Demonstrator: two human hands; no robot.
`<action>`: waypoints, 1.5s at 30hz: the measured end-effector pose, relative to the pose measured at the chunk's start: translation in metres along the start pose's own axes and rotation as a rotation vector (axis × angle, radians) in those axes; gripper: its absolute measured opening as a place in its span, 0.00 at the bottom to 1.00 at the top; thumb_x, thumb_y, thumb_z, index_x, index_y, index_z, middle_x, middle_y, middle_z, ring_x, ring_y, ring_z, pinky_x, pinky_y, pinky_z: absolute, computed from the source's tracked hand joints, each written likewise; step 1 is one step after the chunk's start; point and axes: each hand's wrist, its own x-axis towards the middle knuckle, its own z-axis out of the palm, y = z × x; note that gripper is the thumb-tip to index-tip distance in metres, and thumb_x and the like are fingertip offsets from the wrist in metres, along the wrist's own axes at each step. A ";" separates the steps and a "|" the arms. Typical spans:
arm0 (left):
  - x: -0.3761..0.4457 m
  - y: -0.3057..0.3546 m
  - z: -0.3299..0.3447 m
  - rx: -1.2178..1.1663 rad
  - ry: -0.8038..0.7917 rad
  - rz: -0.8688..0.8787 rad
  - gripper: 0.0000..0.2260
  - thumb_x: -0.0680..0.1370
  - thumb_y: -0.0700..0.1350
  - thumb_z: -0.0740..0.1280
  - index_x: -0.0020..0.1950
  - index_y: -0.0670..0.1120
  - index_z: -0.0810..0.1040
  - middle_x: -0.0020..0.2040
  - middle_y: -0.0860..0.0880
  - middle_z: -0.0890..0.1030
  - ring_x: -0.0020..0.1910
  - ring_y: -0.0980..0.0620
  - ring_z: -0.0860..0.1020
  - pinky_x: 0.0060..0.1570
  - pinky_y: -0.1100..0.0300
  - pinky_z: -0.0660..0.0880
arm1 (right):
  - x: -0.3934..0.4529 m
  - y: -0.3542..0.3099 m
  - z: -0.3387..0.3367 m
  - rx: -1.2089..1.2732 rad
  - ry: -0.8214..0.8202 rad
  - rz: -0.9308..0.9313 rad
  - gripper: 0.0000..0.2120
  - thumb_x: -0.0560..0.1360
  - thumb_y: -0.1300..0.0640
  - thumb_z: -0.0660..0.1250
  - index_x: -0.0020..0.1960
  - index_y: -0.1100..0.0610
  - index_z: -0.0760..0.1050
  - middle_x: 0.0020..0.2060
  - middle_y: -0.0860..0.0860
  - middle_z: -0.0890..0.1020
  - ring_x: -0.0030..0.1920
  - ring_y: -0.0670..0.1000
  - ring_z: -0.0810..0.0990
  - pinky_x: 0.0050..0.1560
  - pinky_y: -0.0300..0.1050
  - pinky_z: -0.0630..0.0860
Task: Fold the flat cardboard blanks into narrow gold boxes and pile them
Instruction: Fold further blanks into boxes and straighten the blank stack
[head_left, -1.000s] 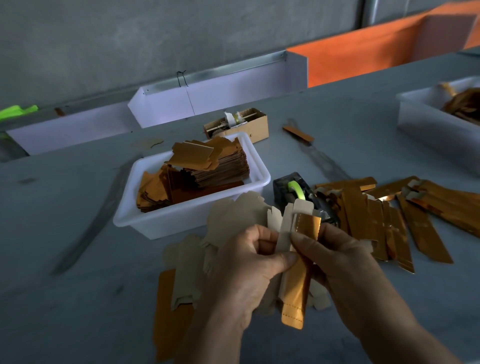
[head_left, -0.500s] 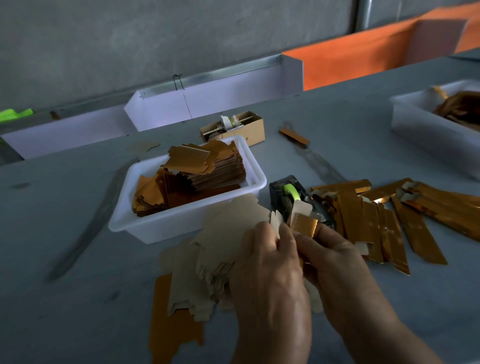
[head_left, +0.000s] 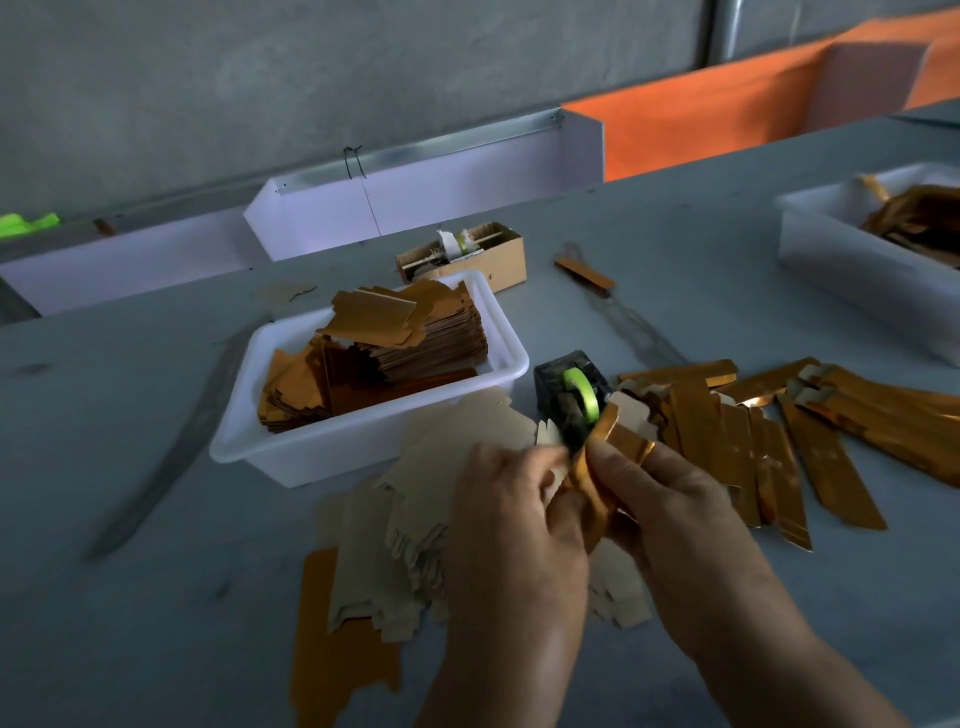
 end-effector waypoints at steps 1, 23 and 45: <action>0.005 -0.002 -0.002 -0.117 -0.042 -0.088 0.10 0.77 0.51 0.67 0.57 0.60 0.73 0.49 0.60 0.74 0.43 0.63 0.76 0.34 0.73 0.72 | 0.001 -0.003 -0.001 0.011 -0.025 -0.008 0.10 0.72 0.53 0.65 0.36 0.54 0.82 0.31 0.51 0.82 0.34 0.47 0.81 0.44 0.45 0.74; 0.032 -0.019 -0.006 -1.136 -0.217 -0.623 0.03 0.74 0.31 0.66 0.43 0.36 0.78 0.41 0.40 0.85 0.37 0.49 0.85 0.36 0.59 0.82 | 0.058 -0.018 -0.060 -0.795 0.026 -0.025 0.04 0.75 0.51 0.67 0.46 0.50 0.79 0.38 0.53 0.82 0.40 0.54 0.81 0.38 0.43 0.76; 0.030 -0.021 -0.001 -1.087 -0.204 -0.595 0.03 0.73 0.31 0.68 0.43 0.37 0.78 0.47 0.38 0.84 0.40 0.48 0.85 0.38 0.58 0.82 | 0.060 -0.002 -0.042 -0.770 0.259 -0.260 0.04 0.74 0.54 0.69 0.40 0.49 0.79 0.42 0.50 0.79 0.41 0.50 0.77 0.36 0.40 0.69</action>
